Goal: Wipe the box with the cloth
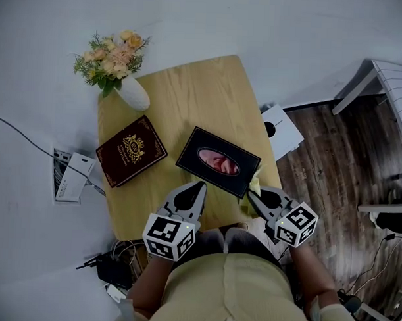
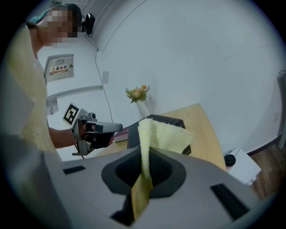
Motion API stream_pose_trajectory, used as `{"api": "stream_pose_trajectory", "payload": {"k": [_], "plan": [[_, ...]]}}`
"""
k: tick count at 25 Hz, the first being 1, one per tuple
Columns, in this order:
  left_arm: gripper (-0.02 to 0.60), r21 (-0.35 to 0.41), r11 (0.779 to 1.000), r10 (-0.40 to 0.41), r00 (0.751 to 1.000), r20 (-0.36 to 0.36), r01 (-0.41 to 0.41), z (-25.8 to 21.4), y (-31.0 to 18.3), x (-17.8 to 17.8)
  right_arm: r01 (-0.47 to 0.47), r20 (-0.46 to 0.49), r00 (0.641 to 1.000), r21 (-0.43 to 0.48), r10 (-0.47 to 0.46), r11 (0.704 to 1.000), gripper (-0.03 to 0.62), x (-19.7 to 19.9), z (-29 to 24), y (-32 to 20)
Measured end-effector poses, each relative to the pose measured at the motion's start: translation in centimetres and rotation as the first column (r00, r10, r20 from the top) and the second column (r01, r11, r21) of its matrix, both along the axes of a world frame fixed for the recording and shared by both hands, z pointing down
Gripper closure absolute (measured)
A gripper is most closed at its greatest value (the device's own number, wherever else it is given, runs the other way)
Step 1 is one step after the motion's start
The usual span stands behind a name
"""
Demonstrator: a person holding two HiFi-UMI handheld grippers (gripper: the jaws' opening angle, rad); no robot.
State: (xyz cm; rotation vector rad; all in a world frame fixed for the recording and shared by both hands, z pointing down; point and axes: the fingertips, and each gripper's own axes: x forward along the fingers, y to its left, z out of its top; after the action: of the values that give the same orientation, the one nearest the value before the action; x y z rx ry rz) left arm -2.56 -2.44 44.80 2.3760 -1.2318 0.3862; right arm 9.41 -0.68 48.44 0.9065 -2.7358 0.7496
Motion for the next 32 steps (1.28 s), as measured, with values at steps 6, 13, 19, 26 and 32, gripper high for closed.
{"api": "stream_pose_trajectory", "payload": {"k": [6, 13, 19, 26, 32], "plan": [[0.56, 0.004, 1.0, 0.009, 1.0, -0.011, -0.009, -0.1, 0.8, -0.1, 0.002, 0.002, 1.0, -0.005, -0.002, 1.0, 0.557, -0.5, -0.4, 1.5], [0.56, 0.01, 1.0, 0.018, 1.0, -0.024, -0.018, -0.2, 1.6, -0.4, 0.016, -0.011, 1.0, -0.007, -0.016, 1.0, 0.556, -1.0, -1.1, 3.4], [0.56, 0.014, 1.0, 0.022, 0.999, -0.038, -0.021, -0.4, 2.2, -0.5, 0.01, -0.016, 1.0, -0.011, -0.01, 1.0, 0.557, -1.1, -1.9, 4.6], [0.56, 0.02, 1.0, 0.018, 0.998, -0.057, -0.017, -0.7, 2.6, -1.1, 0.032, -0.011, 0.999, 0.009, -0.032, 0.999, 0.557, -2.2, -4.1, 5.6], [0.56, 0.023, 1.0, 0.008, 0.998, -0.063, -0.007, -0.9, 2.7, -1.8, 0.047, -0.008, 0.999, 0.072, -0.047, 0.996, 0.556, -3.1, -7.4, 5.2]]}}
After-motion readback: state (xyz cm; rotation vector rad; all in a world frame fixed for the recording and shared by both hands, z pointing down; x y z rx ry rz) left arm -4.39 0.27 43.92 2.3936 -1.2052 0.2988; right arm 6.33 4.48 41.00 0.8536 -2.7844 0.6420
